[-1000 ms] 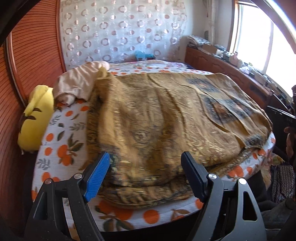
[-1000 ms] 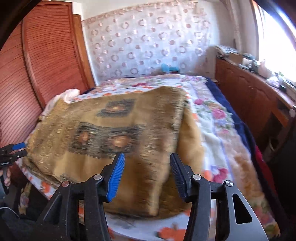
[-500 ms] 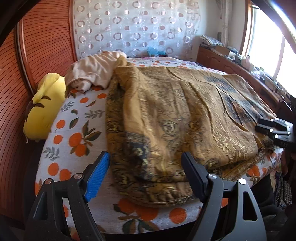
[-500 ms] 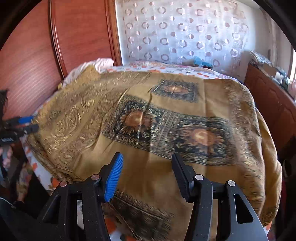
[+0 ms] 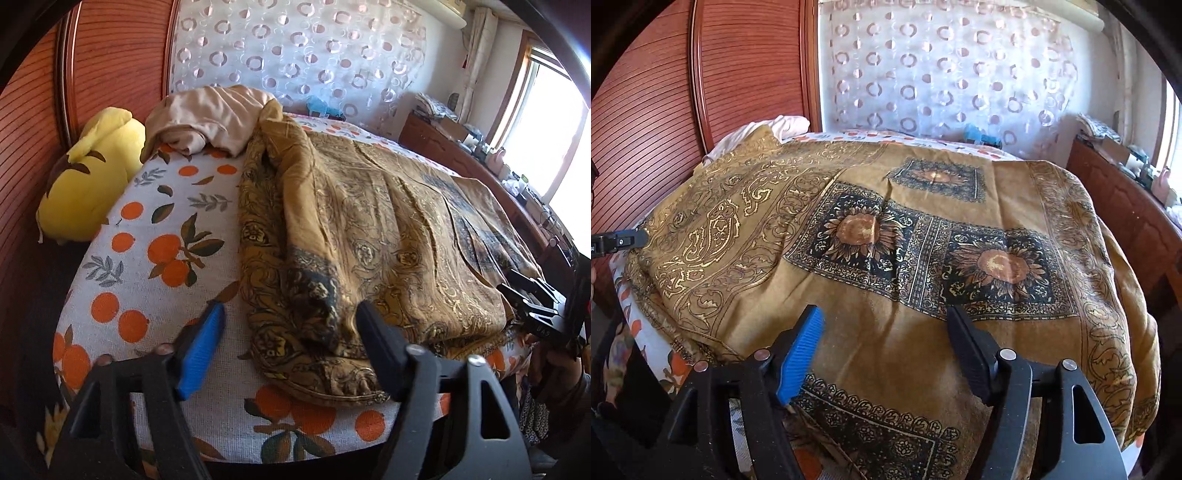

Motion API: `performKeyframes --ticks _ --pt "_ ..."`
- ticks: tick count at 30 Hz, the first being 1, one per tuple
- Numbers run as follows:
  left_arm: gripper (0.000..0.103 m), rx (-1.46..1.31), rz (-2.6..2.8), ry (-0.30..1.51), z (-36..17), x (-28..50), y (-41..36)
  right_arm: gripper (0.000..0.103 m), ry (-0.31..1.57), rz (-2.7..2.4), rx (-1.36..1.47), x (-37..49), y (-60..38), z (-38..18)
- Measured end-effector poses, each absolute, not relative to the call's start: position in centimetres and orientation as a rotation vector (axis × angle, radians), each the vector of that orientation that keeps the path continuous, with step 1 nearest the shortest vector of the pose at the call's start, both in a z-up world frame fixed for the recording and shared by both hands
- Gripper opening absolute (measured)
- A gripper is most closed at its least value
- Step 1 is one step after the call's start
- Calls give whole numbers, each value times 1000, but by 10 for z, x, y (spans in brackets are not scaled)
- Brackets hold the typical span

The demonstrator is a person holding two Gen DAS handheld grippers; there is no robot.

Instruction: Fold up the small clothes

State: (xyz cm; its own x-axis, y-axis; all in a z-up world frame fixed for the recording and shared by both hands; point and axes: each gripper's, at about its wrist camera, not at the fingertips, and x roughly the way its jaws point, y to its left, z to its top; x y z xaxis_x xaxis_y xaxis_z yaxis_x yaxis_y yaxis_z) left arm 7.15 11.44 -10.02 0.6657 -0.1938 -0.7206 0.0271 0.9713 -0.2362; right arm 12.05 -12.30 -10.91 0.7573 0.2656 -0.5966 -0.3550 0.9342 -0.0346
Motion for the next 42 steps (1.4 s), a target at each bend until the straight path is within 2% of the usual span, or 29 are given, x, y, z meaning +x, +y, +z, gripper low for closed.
performKeyframes --ticks 2,4,5,6,7,8,11,18,24,34,42 --pt "62 -214 -131 834 -100 71 113 73 628 343 -152 120 -125 -108" --pt "61 -217 -131 833 -100 71 112 73 628 343 -154 119 -126 -108" --pt "58 -216 -132 833 -99 72 110 73 626 344 -155 118 -125 -109" --pt "52 -218 -145 834 -99 72 109 73 627 346 -157 118 -125 -109" --pt "36 -226 -161 838 -100 73 108 73 629 350 -159 118 -126 -108" --pt "28 -235 -172 845 -101 73 108 73 632 353 -161 119 -127 -108" --pt "11 -226 -187 839 -95 75 102 73 642 364 -161 120 -129 -106" --pt "8 -146 -295 736 -39 87 61 73 656 358 -123 115 -148 -99" --pt "7 -49 -437 670 8 121 -15 73 624 283 -56 101 -195 -84" --pt "7 25 -703 706 24 162 -151 73 588 139 5 74 -272 -64" --pt "7 44 -853 726 42 153 -220 72 553 53 43 54 -311 -48"
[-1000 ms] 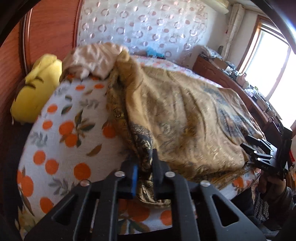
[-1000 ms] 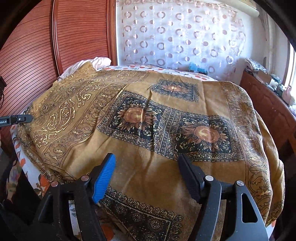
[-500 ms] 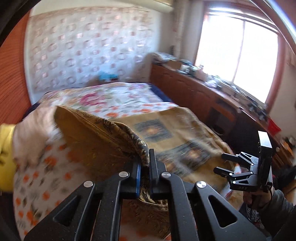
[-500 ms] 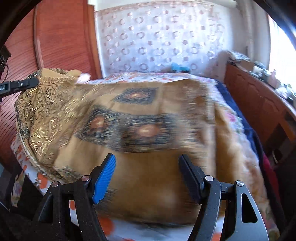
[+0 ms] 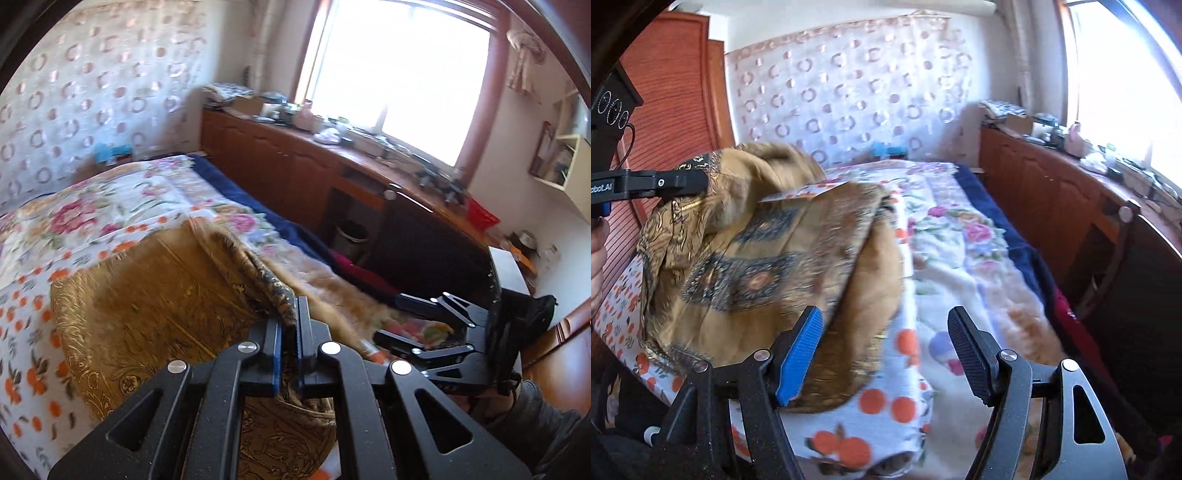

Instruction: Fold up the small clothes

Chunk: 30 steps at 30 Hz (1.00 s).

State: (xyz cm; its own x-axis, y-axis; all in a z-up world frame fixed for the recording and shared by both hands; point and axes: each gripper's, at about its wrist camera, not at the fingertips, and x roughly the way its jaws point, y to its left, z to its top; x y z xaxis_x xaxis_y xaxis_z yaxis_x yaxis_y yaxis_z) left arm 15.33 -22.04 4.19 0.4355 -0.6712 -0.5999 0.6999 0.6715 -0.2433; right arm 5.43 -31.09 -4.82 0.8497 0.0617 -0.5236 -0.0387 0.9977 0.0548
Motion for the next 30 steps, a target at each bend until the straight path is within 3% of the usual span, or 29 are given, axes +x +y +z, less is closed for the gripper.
performKeyframes --ticks 6,7,8,11,12,17,19,30 --pt "10 75 -847 789 33 156 -226 73 556 50 60 55 -316 -52" --pt "23 78 -847 787 32 154 -225 73 558 52 59 57 -314 -53" --pt "41 71 -854 782 33 153 -220 73 563 56 61 58 -312 -54" --pt "63 58 -840 750 39 152 -212 72 567 72 68 61 -311 -54" --pt "65 60 -826 738 40 152 -211 73 566 79 70 62 -310 -53" --pt "67 66 -719 719 30 162 -174 72 562 139 86 75 -301 -48" --pt "67 72 -661 736 16 168 -159 67 567 170 88 83 -294 -48" --pt "67 21 -512 833 -47 184 -95 58 648 301 54 141 -264 -50"
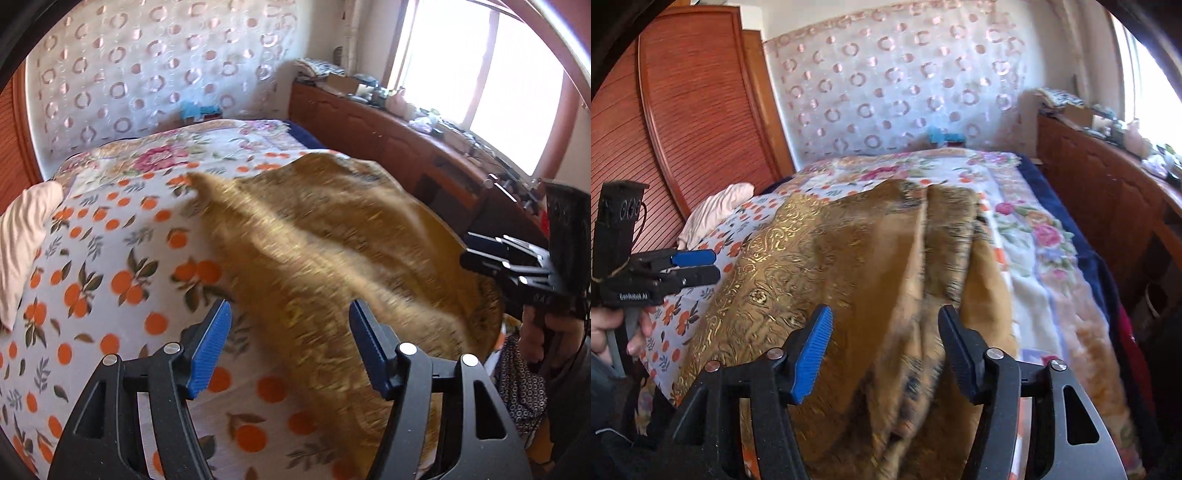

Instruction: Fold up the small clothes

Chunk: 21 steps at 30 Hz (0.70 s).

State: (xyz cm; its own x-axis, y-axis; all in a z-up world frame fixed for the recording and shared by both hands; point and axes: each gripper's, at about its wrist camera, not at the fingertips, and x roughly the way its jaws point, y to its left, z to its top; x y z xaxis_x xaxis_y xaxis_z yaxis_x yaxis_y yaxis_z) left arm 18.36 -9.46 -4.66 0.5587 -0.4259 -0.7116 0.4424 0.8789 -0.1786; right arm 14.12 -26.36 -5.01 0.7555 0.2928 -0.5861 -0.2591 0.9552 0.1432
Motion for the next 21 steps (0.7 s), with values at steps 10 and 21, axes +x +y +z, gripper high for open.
performKeyframes --ticks 10,21 --pt "67 23 -496 885 -74 182 -87 54 816 306 -21 202 -267 -72" --pt "67 25 -504 884 -72 178 -91 6 640 284 -96 149 -286 -19"
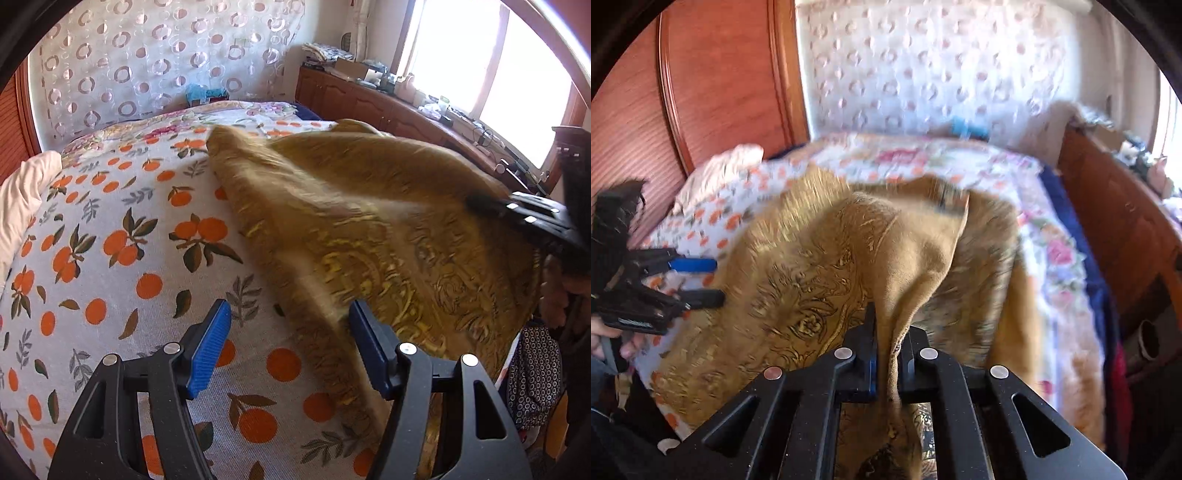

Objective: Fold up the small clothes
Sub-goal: 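Grasp the gold cloth edge with the right tool and fold it over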

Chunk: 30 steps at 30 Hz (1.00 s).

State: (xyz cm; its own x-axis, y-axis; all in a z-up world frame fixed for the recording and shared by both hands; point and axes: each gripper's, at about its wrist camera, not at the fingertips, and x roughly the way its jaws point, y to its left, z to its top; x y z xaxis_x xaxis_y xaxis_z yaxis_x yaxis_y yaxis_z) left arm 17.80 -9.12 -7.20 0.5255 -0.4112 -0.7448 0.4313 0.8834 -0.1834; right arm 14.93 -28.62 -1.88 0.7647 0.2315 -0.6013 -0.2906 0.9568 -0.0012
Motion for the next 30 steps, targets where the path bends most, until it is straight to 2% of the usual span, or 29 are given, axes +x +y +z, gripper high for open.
performKeyframes --ticks 2,8,13,18,22,30 --pt "67 29 -512 870 -67 175 -93 6 628 230 -117 130 -299 -16" --pt "67 27 -533 869 -65 179 -104 6 747 206 -88 131 -335 -50" --pt "67 47 -541 873 -67 179 -112 7 735 247 -57 137 -344 -41" --pt "67 48 -531 859 -64 184 -110 38 677 259 -5 129 -349 -19" --pt "67 31 -520 830 -52 200 -109 40 642 204 -27 135 -357 -2" --pt "67 38 -509 823 -47 242 -113 40 733 252 -65 245 -339 -4"
